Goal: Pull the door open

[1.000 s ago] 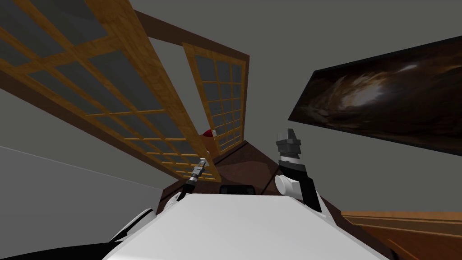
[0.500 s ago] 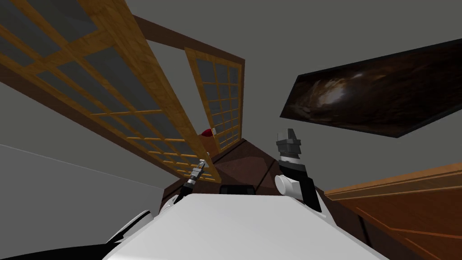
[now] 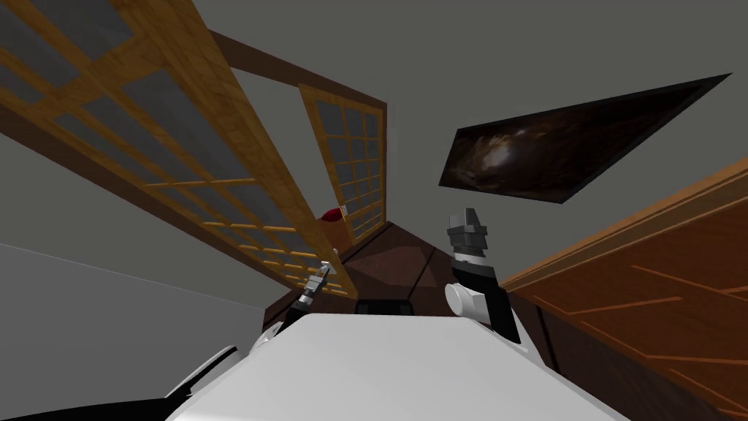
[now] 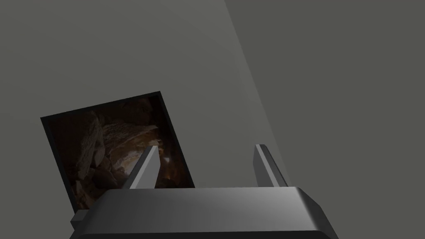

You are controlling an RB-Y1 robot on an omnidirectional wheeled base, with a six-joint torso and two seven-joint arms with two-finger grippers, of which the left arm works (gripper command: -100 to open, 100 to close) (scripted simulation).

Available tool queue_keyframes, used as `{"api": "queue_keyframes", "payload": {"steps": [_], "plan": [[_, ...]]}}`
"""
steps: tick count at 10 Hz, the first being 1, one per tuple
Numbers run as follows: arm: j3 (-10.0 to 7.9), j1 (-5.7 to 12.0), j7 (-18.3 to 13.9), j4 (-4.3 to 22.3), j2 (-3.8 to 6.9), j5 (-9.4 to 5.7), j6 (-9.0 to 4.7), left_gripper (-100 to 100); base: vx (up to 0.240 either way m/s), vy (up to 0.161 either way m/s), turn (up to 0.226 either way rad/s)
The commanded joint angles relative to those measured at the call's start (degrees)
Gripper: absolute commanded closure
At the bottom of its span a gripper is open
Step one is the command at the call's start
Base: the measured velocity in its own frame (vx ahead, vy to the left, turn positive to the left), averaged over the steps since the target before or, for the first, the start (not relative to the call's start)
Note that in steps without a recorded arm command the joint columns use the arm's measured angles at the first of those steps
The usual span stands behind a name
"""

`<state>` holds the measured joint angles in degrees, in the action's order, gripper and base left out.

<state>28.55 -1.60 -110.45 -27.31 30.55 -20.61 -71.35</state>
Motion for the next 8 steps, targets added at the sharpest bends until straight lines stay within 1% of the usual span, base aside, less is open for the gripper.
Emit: {"api": "queue_keyframes", "payload": {"steps": [1,2,3,4,6,8], "plan": [[0.32,-0.38,-0.3,0.6,0.15,0.15,-1.10,100,-0.220,0.096,-0.114],[0.48,-0.54,-0.5,0.8,0.29,0.22,-1.57,100,-0.196,0.087,-0.100],[0.48,-0.54,-0.5,0.8,0.29,0.22,-1.57,100,-0.112,0.041,-0.031],[0.53,-0.90,-0.3,-0.1,0.36,0.25,-0.94,100,-0.043,0.010,0.002],[0.81,-0.94,-0.6,0.8,0.35,0.30,-1.76,100,-0.134,0.055,-0.163],[0.98,-0.89,-0.8,1.4,0.40,0.28,-2.44,100,-0.199,0.101,-0.185]]}}
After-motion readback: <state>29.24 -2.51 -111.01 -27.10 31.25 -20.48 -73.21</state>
